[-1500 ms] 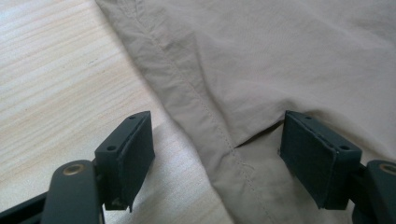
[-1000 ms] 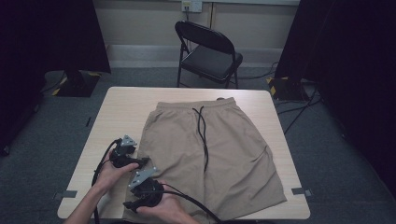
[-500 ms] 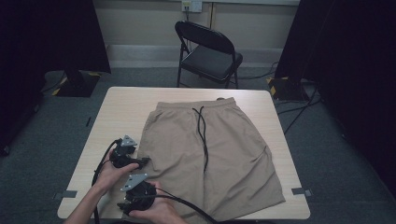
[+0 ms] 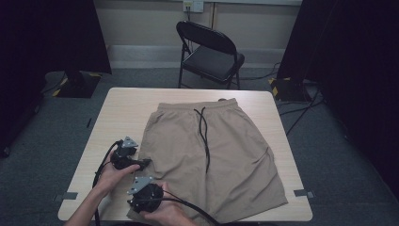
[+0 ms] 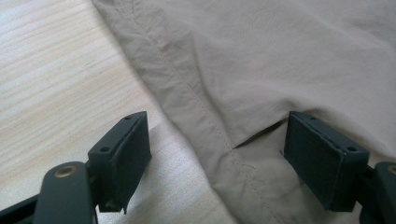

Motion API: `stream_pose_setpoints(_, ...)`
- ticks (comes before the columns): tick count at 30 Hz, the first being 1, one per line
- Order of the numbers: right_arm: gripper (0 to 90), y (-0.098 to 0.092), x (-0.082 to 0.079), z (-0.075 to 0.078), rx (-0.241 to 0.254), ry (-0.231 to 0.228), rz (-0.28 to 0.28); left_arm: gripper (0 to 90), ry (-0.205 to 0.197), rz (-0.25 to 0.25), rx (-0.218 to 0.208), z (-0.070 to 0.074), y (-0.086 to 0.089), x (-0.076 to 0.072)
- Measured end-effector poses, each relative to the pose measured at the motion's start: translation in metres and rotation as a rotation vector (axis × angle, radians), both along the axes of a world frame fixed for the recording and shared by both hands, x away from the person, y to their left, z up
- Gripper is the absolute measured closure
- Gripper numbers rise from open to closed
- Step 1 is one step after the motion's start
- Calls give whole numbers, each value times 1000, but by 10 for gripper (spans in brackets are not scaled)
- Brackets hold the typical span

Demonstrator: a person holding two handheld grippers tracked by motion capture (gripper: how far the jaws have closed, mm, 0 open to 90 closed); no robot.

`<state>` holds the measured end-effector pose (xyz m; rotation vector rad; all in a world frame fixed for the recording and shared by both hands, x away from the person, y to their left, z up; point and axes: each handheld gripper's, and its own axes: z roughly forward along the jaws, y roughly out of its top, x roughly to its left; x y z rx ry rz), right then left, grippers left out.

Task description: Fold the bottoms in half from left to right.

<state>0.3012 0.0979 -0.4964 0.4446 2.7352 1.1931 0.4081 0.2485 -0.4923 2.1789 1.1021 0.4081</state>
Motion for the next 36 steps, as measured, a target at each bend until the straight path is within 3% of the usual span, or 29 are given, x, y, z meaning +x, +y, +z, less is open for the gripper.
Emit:
stream_pose_setpoints(4,861,-7,10,0,18,43,-25,218,-1,-1,-1,0,0,0)
stream_pose_setpoints(6,884,-8,14,0,28,57,-21,218,-2,-3,0,0,0,1)
stream_pose_setpoints(8,891,-10,15,-1,41,83,-30,218,-3,-4,-1,0,0,1)
stream_pose_setpoints(13,897,-12,15,-1,56,78,-20,218,0,-4,-2,0,1,1)
stream_pose_setpoints(16,898,-20,17,9,99,98,-30,219,6,3,-10,0,2,1)
stream_pose_setpoints(23,898,-40,28,22,131,87,-63,248,34,41,-57,3,10,4)
stream_pose_setpoints(28,898,-50,33,29,137,70,-80,258,2,59,-84,8,13,3)
stream_pose_setpoints(31,897,-62,41,33,126,61,-111,262,3,56,-95,10,14,3)
stream_pose_setpoints(36,897,-79,52,25,98,53,-169,274,-43,42,-99,14,11,1)
